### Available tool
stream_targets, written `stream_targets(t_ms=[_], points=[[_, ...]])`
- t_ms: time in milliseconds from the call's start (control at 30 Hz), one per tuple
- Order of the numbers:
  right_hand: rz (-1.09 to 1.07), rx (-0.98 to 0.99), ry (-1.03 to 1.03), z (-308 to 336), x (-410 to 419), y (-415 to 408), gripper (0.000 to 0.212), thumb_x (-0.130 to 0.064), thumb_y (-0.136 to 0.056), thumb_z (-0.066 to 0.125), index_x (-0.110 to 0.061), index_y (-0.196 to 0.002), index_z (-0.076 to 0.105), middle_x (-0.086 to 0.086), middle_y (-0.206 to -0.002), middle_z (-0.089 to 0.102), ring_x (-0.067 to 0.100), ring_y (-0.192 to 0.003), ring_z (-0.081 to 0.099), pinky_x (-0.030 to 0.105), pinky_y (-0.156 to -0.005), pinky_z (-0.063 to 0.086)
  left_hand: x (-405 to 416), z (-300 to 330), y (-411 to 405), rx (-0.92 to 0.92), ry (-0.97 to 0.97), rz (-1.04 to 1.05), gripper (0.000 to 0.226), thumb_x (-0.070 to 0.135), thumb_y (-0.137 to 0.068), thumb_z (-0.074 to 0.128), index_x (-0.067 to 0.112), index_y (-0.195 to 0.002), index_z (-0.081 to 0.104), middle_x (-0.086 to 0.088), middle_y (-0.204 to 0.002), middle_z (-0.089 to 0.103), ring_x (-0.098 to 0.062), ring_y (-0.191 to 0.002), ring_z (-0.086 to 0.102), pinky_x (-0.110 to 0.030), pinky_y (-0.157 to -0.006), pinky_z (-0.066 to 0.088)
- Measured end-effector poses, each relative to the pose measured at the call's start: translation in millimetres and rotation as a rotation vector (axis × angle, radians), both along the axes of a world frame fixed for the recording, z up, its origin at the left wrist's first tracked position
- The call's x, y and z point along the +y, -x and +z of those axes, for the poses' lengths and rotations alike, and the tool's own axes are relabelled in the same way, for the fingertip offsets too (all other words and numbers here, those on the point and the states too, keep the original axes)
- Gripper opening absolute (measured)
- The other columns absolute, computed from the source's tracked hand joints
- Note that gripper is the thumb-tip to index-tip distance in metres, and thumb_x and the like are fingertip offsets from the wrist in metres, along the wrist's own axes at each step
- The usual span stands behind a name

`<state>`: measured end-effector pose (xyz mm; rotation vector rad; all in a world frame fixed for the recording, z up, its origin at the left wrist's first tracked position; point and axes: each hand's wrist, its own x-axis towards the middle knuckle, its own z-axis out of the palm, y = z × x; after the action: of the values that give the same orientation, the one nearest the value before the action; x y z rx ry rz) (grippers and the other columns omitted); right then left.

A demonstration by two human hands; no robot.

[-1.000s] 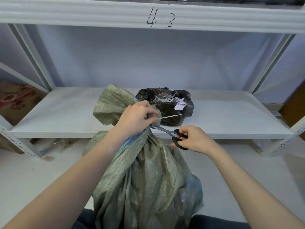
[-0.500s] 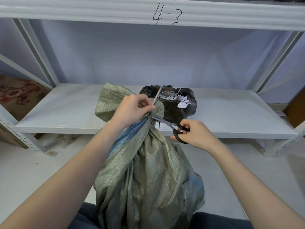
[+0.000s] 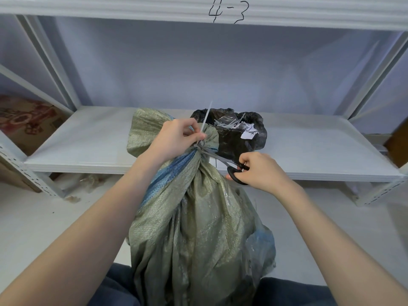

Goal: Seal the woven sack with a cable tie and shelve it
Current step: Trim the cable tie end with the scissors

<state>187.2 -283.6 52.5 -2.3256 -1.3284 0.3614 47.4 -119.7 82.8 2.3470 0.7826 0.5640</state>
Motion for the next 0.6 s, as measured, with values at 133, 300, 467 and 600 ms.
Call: stream_targets(t_ms=[133, 300, 467, 600], points=[[-0.001, -0.003, 0.012, 1.1, -0.5, -0.1, 0.040, -0.045, -0.073, 0.072, -0.020, -0.057, 0.044, -0.006, -0.051, 0.044, 0.012, -0.052, 0.041, 0.027, -0.048, 0.032, 1.4, 1.2, 1.8, -0.008, 0.017, 0.028, 0.021, 0.036, -0.084, 0.065, 0.017, -0.076, 0.059, 0.000, -0.071, 0.070, -0.005, -0.064, 0.056, -0.021, -0.071, 0.039], [-0.004, -0.014, -0.026, -0.2, 3.1, 1.2, 0.040, -0.046, -0.073, 0.071, -0.020, -0.058, 0.045, -0.006, -0.053, 0.045, 0.017, -0.056, 0.043, 0.028, -0.051, 0.033, -2.1, 5.7, 1.0, 0.008, -0.004, 0.020, 0.024, 0.038, -0.082, 0.066, 0.015, -0.079, 0.063, -0.003, -0.079, 0.073, -0.012, -0.077, 0.064, -0.023, -0.078, 0.043], [-0.006, -0.060, -0.064, 1.8, 10.2, 4.1, 0.040, -0.039, -0.074, 0.069, -0.017, -0.057, 0.041, -0.003, -0.049, 0.038, 0.020, -0.053, 0.038, 0.029, -0.050, 0.031, -1.5, 11.3, 0.2, 0.056, -0.080, 0.013, 0.023, 0.050, -0.077, 0.066, 0.028, -0.074, 0.064, 0.009, -0.078, 0.071, -0.016, -0.085, 0.066, -0.043, -0.084, 0.053], [0.012, -0.098, -0.102, 4.6, 15.3, 7.7, 0.035, -0.039, -0.075, 0.066, -0.017, -0.058, 0.044, -0.003, -0.051, 0.040, 0.025, -0.061, 0.040, 0.028, -0.050, 0.030, -3.5, 16.2, 1.2, 0.077, -0.122, 0.018, 0.024, 0.053, -0.076, 0.066, 0.030, -0.072, 0.063, 0.008, -0.080, 0.069, -0.016, -0.086, 0.064, -0.044, -0.082, 0.054]])
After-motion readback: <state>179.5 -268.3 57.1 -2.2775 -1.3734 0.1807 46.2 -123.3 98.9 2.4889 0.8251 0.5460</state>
